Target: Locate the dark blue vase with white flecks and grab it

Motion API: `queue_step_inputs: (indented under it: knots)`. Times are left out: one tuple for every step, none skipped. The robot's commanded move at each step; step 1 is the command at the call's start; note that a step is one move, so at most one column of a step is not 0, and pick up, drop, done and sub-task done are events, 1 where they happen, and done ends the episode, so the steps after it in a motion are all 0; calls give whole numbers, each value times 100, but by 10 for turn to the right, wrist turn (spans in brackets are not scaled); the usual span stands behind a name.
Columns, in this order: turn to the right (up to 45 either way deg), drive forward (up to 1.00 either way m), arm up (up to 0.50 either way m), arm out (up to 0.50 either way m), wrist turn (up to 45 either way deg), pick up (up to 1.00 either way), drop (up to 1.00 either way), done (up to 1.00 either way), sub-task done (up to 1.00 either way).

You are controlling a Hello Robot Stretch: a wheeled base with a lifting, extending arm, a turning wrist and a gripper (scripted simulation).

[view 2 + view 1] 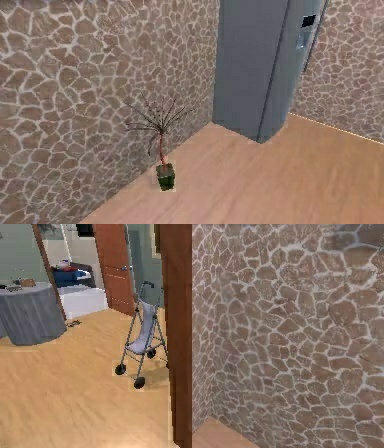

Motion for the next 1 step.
queue_step_inputs:
  knots:
    - [0,45,0,0,0,0,0,0,0]
